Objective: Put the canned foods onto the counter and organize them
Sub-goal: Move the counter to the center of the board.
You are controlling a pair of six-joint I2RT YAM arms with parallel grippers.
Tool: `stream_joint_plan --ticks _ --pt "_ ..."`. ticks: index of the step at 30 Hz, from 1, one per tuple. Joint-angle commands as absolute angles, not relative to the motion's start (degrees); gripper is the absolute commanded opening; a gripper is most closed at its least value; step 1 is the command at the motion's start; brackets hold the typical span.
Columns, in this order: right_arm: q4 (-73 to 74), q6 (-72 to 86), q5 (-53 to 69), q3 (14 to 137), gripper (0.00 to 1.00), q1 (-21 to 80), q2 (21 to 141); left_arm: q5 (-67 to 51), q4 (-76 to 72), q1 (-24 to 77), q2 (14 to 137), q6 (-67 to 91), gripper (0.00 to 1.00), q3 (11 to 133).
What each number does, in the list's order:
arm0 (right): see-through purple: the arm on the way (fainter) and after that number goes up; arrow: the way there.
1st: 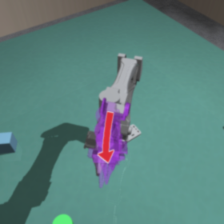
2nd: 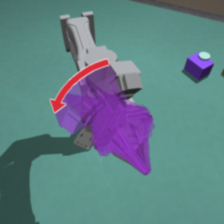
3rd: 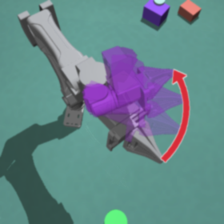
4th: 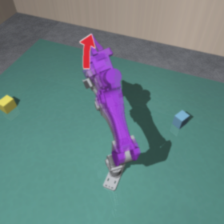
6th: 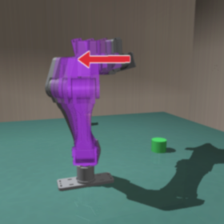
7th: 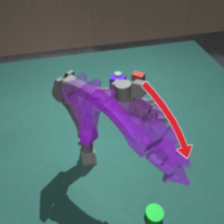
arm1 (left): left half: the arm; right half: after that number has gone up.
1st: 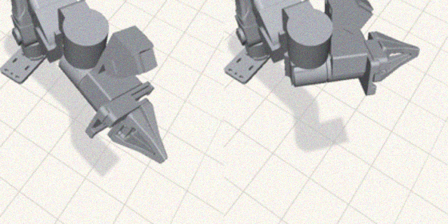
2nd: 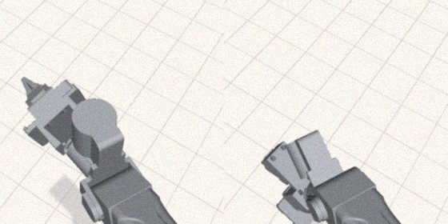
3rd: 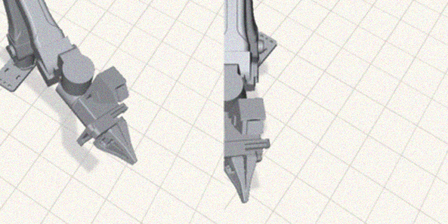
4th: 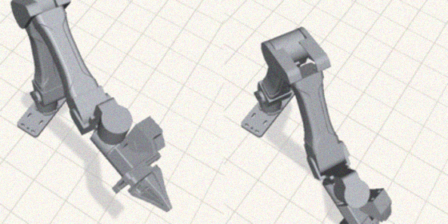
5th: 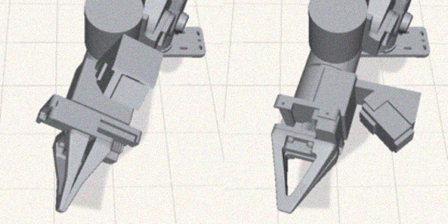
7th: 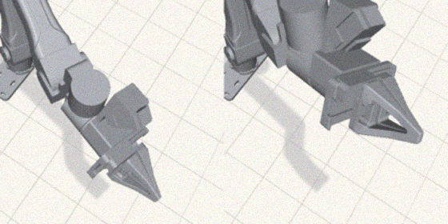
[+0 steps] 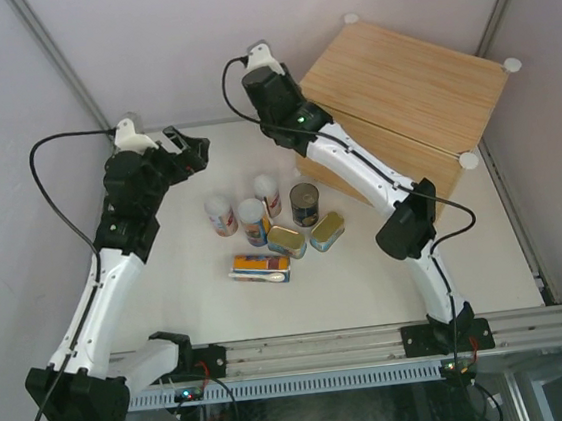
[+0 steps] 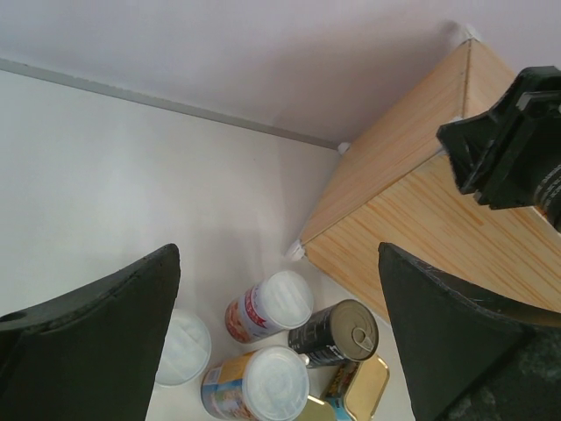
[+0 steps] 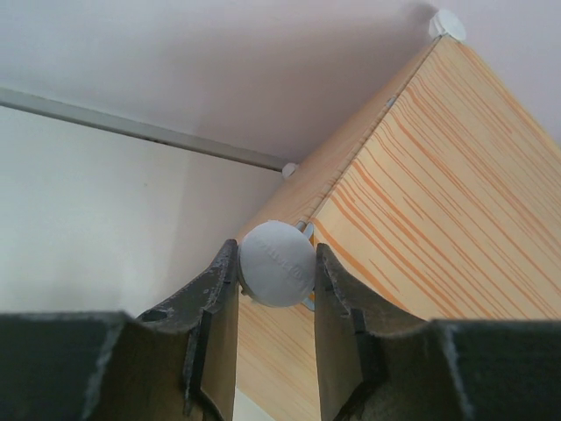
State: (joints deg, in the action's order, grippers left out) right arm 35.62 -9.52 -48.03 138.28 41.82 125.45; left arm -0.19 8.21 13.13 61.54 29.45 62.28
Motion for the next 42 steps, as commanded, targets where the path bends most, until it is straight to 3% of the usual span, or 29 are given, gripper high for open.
stream_joint_plan --ticks 1,42 --pt "27.03 -10.28 -45.77 141.09 0.0 46.16 126.51 1.63 6.94 12.58 58.28 30.23 0.98 60.16" --pt "22.27 -10.35 -45.77 142.38 0.0 63.57 129.57 18.47 18.08 11.78 43.41 42.88 0.99 45.68"
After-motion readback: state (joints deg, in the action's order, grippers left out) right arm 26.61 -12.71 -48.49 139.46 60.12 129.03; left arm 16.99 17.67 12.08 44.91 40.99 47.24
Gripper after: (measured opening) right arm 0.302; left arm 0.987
